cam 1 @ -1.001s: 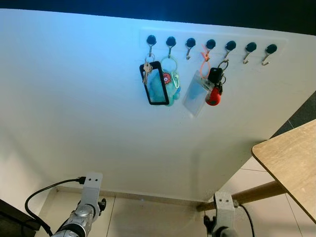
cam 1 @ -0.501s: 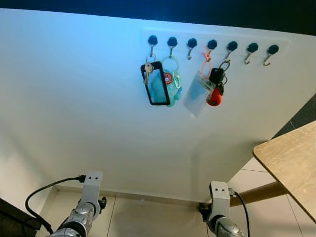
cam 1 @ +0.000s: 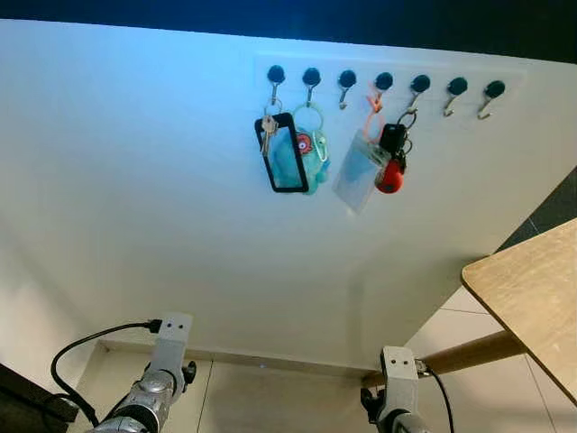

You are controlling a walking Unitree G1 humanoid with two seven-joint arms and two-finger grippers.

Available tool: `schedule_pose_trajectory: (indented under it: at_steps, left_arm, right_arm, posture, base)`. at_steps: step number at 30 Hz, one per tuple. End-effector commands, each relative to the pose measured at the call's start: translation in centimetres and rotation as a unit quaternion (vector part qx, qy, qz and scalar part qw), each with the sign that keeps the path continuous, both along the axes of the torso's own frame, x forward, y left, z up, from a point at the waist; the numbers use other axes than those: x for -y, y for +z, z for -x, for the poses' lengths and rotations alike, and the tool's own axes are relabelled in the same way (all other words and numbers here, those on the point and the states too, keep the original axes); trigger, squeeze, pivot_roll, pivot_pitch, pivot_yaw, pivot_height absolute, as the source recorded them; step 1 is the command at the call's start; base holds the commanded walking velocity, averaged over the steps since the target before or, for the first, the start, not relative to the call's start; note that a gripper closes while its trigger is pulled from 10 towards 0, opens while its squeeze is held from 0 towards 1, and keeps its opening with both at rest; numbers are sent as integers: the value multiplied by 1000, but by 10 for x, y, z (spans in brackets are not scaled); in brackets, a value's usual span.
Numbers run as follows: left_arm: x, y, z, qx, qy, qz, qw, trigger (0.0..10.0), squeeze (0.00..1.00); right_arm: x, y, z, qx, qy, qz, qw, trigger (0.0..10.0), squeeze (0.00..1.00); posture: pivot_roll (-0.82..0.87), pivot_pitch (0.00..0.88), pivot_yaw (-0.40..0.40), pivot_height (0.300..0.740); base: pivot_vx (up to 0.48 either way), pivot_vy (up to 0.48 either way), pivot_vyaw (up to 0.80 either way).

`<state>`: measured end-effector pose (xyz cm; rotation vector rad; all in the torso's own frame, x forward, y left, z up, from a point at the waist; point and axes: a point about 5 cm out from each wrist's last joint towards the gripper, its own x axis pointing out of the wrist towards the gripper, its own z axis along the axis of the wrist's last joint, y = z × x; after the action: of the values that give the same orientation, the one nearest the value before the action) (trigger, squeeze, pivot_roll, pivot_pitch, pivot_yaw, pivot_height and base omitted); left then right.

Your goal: Hang keys on a hook

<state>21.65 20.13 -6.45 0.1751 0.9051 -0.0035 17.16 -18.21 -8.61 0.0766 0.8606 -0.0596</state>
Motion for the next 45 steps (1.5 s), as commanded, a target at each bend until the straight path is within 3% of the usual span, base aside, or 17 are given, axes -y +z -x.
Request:
schedule_pose_trajectory:
  at_steps: [1,7,9,15,18,29,34,38,41,45]
  left_arm:
    - [-2,-1,2,-7,0,-1,1000,10000,0]
    - [8,-1,-2,-8,-22,2,1000,10000,0]
    - [12,0,-4,-5,-28,4,1000,10000,0]
    - [9,1,-5,0,-9,6,1000,10000,0]
    - [6,1,-3,-2,-14,2,1000,10000,0]
    - [1,-1,1,-9,-19,-5,1000,10000,0]
    - [12,7,-15,13,-42,-1,999,10000,0]
    - [16,7,-15,10,-60,-2,998,10000,0]
    - [11,5,-11,8,-10,15,1000,10000,0]
    - [5,2,-5,-1,-15,5,1000,10000,0]
  right_arm:
    - [0,-1,2,-11,5,7,1000,10000,0]
    - [8,0,1,-5,-21,7,1000,10000,0]
    - [13,1,2,-2,-19,29,999,10000,0]
    - [17,-4,12,-24,-7,43,999,10000,0]
    - [19,-1,9,-10,-25,41,999,10000,0]
    - [10,-4,11,-19,6,37,999,10000,0]
    - [8,-2,7,-18,21,42,999,10000,0]
    - [8,1,0,-6,12,39,999,10000,0]
    - [7,1,-1,-3,18,39,999,10000,0]
    - [8,-2,5,-17,22,43,999,10000,0]
  posture:
    - [51,0,-20,740]
    - [36,0,-7,740]
    - [44,0,-23,740]
    - [52,0,-28,740]
    - [56,0,-28,740]
    - [66,0,-26,740]
    - [72,0,-27,740]
    - [61,0,-21,740]
    - [75,0,-23,740]
    - [71,0,-21,740]
  base:
    - [0,0,0]
    - [0,0,0]
    - [0,0,0]
    - [0,0,0]
    - [0,0,0]
    - [0,0,0]
    - [0,0,0]
    - [0,0,0]
    - [0,0,0]
    - [0,0,0]
